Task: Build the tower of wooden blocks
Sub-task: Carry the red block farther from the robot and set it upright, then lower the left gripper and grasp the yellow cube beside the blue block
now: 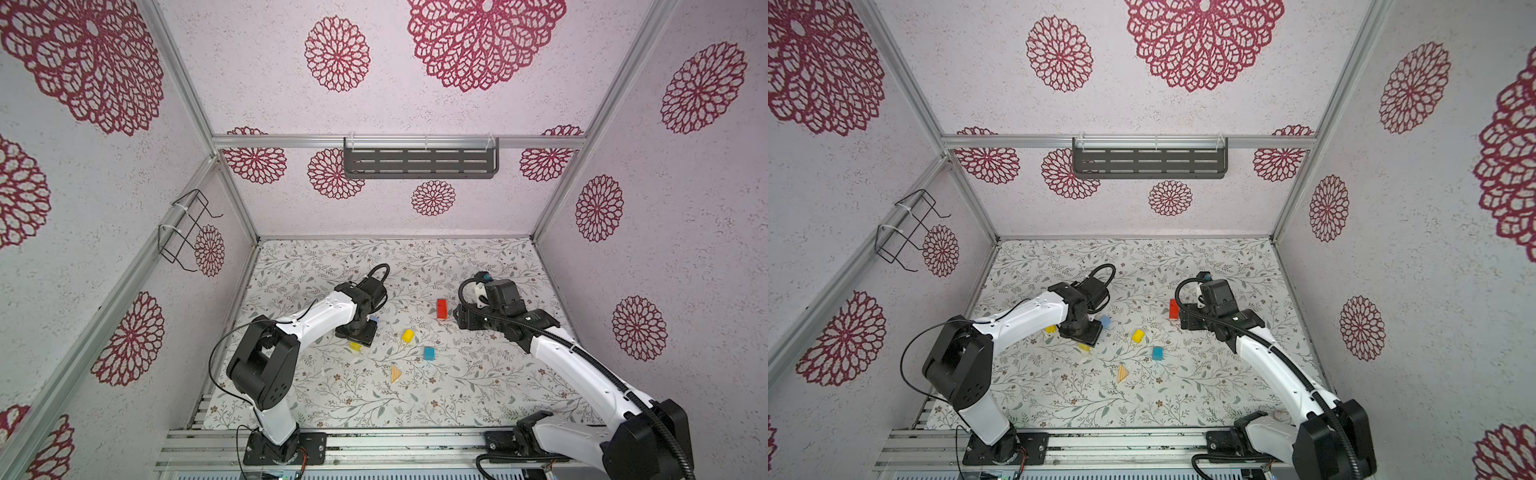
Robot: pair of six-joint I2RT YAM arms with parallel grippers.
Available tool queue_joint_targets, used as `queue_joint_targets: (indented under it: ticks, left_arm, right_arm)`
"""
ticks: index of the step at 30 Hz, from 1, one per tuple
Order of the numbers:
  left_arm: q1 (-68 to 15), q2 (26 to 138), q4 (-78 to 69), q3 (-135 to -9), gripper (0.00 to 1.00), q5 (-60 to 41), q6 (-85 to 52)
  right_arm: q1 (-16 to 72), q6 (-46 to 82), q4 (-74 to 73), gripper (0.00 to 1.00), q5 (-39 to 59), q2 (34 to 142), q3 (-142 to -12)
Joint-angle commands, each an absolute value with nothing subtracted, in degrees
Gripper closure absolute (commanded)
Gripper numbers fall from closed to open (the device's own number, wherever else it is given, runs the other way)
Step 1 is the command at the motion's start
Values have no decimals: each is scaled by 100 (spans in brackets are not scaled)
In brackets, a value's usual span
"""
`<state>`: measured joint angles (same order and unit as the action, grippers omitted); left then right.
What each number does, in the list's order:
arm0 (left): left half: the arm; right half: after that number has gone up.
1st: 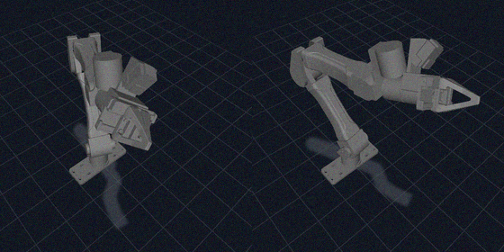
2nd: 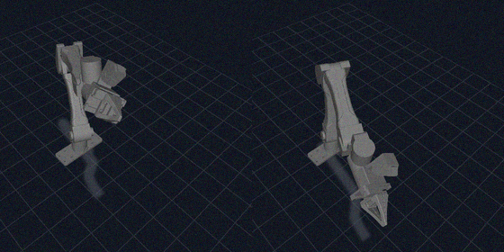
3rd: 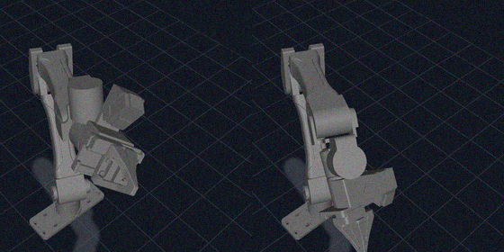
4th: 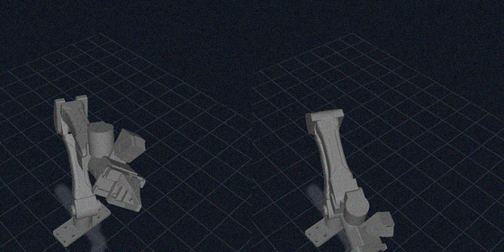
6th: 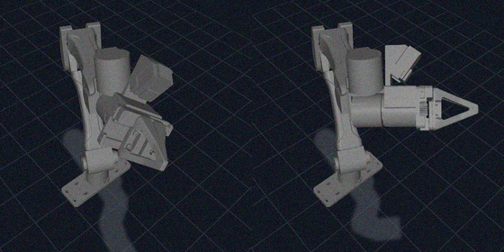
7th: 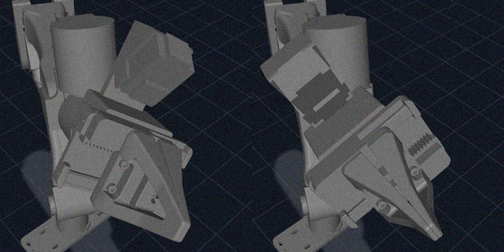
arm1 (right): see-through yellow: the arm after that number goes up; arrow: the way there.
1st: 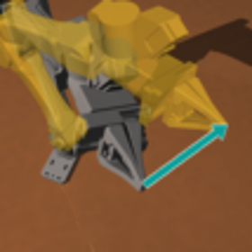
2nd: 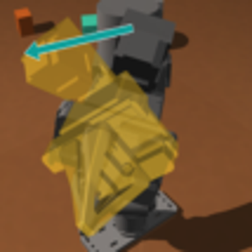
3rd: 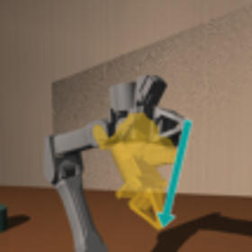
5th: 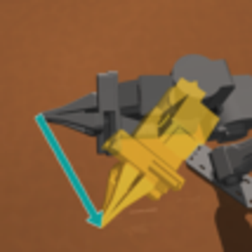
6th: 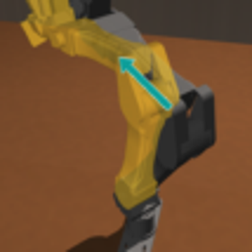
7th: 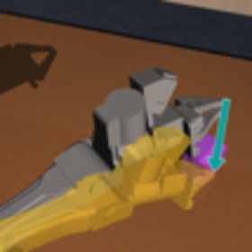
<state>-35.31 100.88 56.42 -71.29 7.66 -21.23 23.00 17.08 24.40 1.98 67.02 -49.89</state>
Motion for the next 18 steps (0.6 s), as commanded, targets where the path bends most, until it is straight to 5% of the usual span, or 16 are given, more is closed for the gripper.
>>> queue_joint_targets:
  ticks: [1,18]
  left_arm:
    - [-3525,10124,5488,-7088,37,815,-1939]
    - [-3307,10370,5036,-6801,40,457,-1762]
  right_arm:
    - [2259,1608,2279,22,351,6667,-4961]
    - [2226,1625,2242,25,417,6650,-4887]
